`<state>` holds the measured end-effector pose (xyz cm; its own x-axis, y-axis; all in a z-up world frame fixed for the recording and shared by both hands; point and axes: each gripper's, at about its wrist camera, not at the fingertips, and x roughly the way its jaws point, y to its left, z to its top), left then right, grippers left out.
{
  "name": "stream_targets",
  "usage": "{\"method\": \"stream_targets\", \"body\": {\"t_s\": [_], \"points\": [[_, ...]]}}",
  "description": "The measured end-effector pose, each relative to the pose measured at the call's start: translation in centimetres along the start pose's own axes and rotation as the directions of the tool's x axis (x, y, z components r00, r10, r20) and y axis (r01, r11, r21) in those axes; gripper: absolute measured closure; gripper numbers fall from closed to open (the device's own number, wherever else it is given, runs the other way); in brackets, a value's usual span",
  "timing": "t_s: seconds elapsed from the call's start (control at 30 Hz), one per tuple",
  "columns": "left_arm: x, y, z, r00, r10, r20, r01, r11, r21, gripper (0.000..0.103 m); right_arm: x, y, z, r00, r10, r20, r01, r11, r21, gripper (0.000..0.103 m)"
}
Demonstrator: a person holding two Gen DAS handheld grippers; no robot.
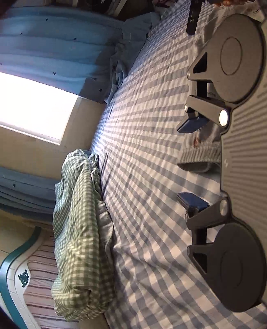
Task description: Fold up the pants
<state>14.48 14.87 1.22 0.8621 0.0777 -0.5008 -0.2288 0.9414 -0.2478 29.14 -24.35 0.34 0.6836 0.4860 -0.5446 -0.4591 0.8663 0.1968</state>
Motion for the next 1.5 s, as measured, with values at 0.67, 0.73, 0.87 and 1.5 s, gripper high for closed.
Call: {"method": "stream_targets", "body": {"t_s": [0.67, 0.73, 0.87, 1.5], "points": [[6.0, -6.0, -5.0, 0.992, 0.047, -0.115, -0.018, 0.971, 0.236, 0.015, 1.1, 1.9, -0.1, 0.997, -0.021, -0.074, 0.008, 0.987, -0.163, 0.099], [6.1, -5.9, -5.1, 0.992, 0.051, -0.118, -0.022, 0.971, 0.239, 0.014, 0.5, 3.0, -1.6, 0.997, -0.031, -0.071, 0.016, 0.978, -0.208, 0.097], [6.3, -6.0, -5.1, 0.99, 0.064, -0.123, -0.032, 0.968, 0.248, 0.011, 0.3, 3.3, -3.6, 0.996, -0.013, -0.092, -0.003, 0.986, -0.169, 0.079], [6.7, -5.8, -5.1, 0.988, 0.075, -0.134, -0.04, 0.968, 0.246, 0.004, 6.2, -1.7, 2.7, 0.997, -0.008, -0.08, 0.017, 0.994, 0.107, 0.103]]}}
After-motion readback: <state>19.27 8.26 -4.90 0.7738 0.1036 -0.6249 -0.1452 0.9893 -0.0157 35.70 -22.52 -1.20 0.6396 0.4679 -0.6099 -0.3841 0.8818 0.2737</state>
